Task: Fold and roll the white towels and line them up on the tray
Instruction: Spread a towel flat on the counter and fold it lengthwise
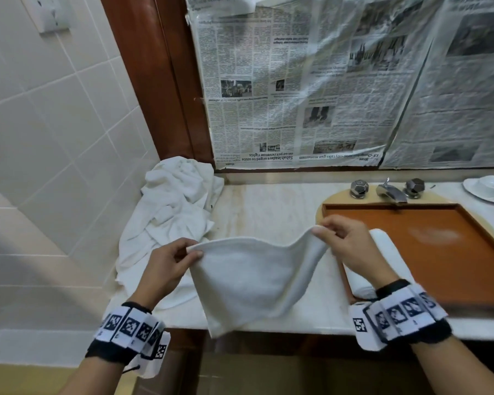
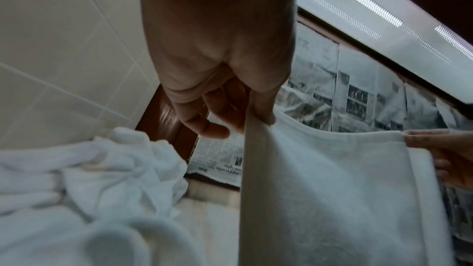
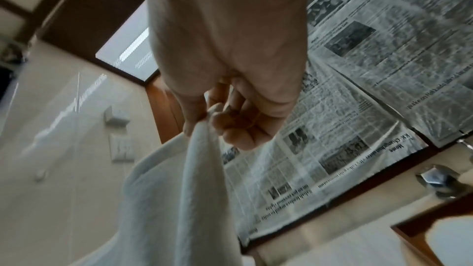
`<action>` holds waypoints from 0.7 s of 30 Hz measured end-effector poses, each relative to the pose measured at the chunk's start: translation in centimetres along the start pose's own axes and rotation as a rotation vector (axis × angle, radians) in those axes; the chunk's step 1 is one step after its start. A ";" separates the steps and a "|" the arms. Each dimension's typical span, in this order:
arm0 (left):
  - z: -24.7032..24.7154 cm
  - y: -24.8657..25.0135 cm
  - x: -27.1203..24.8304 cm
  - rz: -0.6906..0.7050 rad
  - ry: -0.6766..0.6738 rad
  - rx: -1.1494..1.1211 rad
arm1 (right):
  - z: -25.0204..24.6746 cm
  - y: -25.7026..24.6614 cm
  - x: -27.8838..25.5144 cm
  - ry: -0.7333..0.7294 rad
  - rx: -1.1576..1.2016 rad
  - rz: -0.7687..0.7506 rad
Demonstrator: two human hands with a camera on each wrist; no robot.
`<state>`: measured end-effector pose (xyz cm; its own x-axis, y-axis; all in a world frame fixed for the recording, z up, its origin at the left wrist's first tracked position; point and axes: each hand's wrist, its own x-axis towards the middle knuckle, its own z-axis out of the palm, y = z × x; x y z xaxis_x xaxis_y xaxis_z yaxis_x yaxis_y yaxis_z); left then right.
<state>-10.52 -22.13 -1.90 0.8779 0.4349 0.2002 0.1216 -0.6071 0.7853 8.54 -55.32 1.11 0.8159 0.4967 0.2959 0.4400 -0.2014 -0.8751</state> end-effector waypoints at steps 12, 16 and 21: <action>9.2 -11.0 3.2 -0.101 -0.274 0.424 | 15.0 11.0 -2.2 -0.378 -0.234 0.467; 10.4 -12.0 2.9 -0.002 -0.463 0.587 | 16.0 11.7 -3.4 -0.451 -0.305 0.512; 11.1 -11.0 2.5 -0.062 -0.455 0.452 | 15.9 11.5 -4.4 -0.450 -0.386 0.545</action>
<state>-4.49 -21.78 -16.54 0.9594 0.2132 -0.1844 0.2748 -0.8533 0.4430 4.03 -46.40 -16.35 0.7604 0.5200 -0.3892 0.1889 -0.7503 -0.6335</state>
